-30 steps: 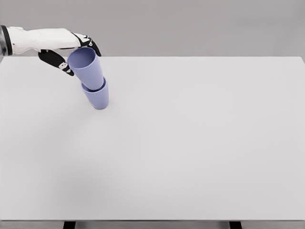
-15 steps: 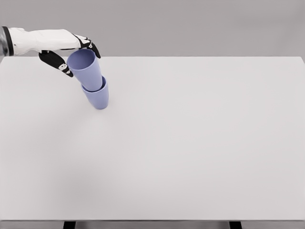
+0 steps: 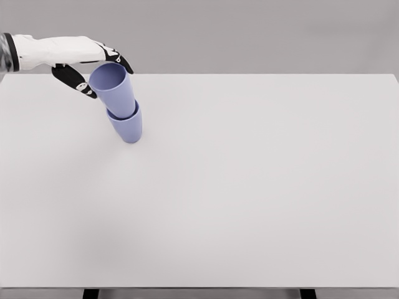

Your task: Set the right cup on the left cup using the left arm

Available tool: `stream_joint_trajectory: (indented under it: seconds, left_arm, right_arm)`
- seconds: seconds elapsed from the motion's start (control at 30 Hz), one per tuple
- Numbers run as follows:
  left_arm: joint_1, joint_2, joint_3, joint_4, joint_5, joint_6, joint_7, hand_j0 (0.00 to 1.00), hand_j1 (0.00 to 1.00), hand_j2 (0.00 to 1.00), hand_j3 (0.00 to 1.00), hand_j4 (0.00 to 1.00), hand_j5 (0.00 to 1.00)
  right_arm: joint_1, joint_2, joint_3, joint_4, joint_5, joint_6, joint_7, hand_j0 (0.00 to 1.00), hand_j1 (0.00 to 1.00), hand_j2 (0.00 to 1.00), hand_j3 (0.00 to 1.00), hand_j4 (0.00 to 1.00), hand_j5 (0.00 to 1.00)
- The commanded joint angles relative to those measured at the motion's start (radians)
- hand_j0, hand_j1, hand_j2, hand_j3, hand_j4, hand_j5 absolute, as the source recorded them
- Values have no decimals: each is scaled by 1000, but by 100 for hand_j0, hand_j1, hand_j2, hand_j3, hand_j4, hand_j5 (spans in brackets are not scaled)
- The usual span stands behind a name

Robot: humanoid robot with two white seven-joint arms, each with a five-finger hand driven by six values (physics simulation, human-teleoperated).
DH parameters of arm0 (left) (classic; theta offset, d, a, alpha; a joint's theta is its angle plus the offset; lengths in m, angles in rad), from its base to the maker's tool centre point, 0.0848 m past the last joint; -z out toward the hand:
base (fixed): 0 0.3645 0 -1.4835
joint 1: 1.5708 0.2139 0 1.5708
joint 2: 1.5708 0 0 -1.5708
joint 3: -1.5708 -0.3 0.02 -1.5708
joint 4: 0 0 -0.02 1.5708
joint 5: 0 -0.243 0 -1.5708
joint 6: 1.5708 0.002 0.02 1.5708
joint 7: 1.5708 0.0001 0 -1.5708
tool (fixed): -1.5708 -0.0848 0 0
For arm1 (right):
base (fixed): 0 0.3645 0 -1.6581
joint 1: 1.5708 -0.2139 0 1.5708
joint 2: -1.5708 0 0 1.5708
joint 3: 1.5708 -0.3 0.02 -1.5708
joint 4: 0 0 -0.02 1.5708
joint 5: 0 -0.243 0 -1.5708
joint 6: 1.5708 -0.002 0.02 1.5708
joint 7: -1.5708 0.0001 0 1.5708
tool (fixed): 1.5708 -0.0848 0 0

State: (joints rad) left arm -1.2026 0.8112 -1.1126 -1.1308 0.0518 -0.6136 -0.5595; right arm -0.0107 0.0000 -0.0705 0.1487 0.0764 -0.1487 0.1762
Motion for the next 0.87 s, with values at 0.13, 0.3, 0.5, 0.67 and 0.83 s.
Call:
stream_joint_trajectory:
  seconds: [0.13, 0.3, 0.5, 0.67, 0.83]
  left_arm:
    - [0, 0, 2, 3, 5, 3, 1, 85, 85, 85, 85, 85, 85]
    - [2, 0, 2, 5, 5, 3, 1, 93, 93, 93, 93, 93, 93]
    - [0, 19, 17, -47, 20, 3, 4, 100, 100, 100, 100, 100, 100]
    - [41, 313, 22, -495, 290, 3, 3, 100, 100, 100, 100, 100, 100]
    - [192, 396, 83, -633, 356, 3, 1, 100, 100, 100, 100, 100, 100]
  right_arm:
    - [0, 0, 0, 0, 0, 0, 0, 100, 100, 100, 100, 100, 100]
    - [0, 0, 0, 0, 0, 0, 0, 100, 100, 100, 100, 100, 100]
    - [0, 0, 0, 0, 0, 0, 0, 100, 100, 100, 100, 100, 100]
    - [0, 0, 0, 0, 0, 0, 0, 100, 100, 100, 100, 100, 100]
    - [0, 0, 0, 0, 0, 0, -1, 100, 100, 100, 100, 100, 100]
